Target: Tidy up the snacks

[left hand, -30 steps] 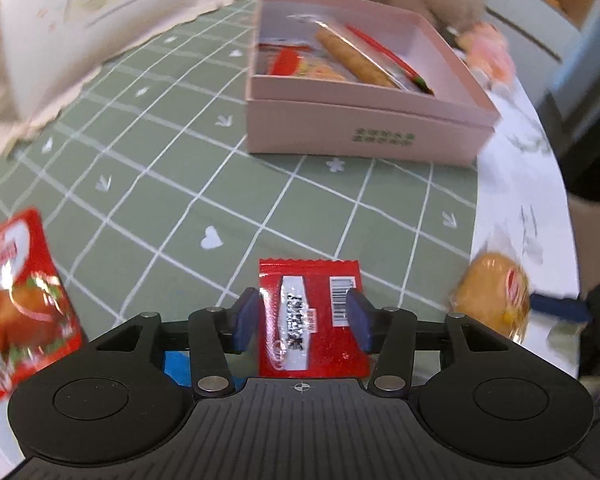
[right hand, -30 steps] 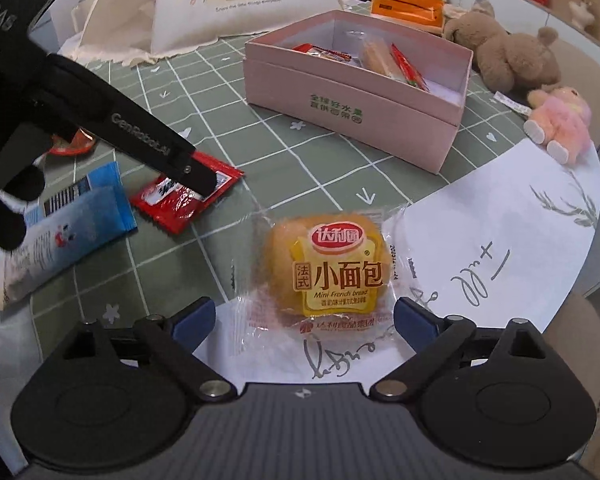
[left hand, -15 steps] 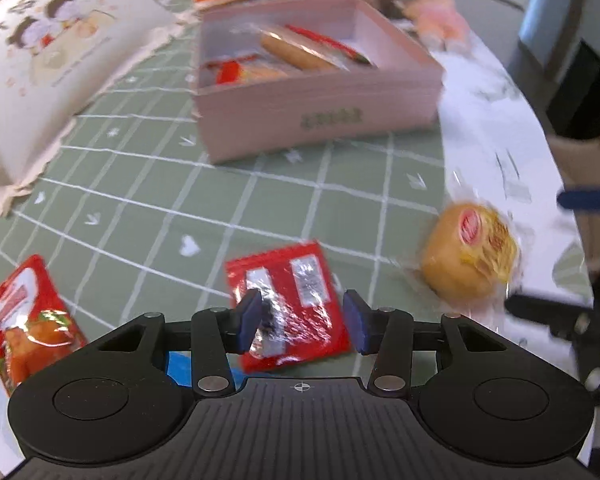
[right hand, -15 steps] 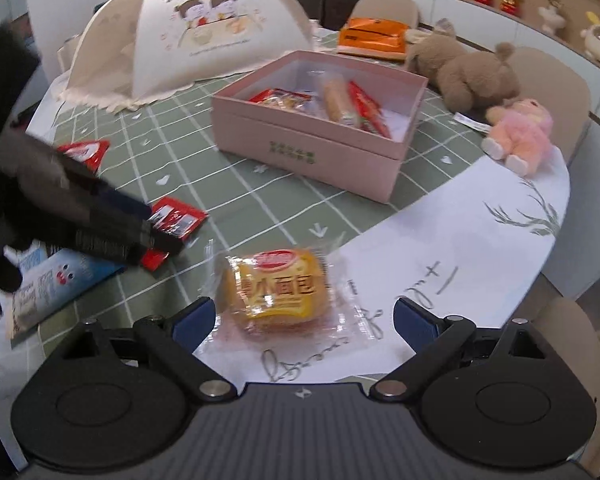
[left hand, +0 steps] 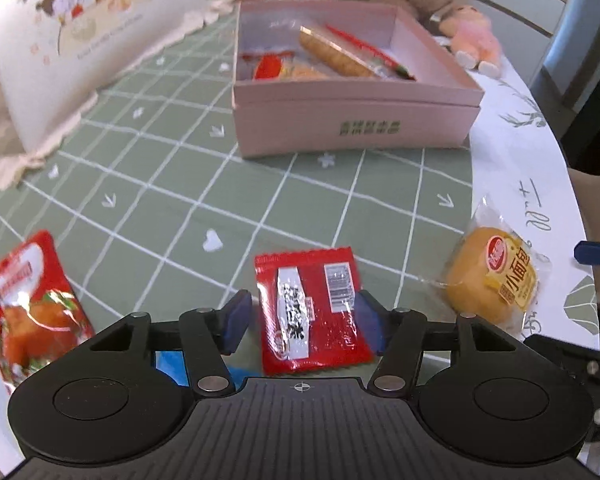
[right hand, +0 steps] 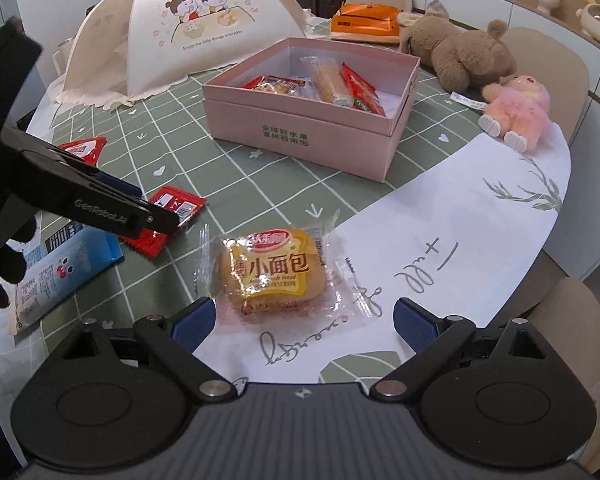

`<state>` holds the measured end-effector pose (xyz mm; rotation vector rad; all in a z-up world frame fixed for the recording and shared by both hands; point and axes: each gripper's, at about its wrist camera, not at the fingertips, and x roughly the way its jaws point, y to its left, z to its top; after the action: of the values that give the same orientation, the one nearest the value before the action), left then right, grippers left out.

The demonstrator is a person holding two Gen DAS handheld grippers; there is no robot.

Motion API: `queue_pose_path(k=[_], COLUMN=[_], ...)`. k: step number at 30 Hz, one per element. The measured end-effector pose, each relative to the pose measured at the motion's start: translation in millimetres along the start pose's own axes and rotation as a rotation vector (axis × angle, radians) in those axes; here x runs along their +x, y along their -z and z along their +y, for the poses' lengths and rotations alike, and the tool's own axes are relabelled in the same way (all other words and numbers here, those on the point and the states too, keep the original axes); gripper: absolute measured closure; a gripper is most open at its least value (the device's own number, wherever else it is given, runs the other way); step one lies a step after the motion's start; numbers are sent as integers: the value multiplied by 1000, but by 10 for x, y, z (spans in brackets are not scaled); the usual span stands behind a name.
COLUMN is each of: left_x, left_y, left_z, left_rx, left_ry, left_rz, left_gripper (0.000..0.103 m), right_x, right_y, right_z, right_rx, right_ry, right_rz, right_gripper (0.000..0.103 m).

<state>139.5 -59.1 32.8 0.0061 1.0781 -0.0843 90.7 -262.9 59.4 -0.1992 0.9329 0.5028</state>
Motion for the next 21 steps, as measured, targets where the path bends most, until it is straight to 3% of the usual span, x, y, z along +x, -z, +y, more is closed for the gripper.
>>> queue_pose_path(k=[13,17,21], left_x=[50,39,-42], left_y=[9,50,118], left_z=[-103,-191,-122], left_rx=[7,50,-12], left_ry=[6,-13,35], left_rz=[1,-1,-14], left_gripper=[37,38,44], right_x=[30,51,53], right_y=[39,20,-4], right_z=[111,114,143], right_rx=[-4,1,-17], right_ry=[-32,-34,-32], right_rz=[22,25,21], right_gripper=[7,7,7])
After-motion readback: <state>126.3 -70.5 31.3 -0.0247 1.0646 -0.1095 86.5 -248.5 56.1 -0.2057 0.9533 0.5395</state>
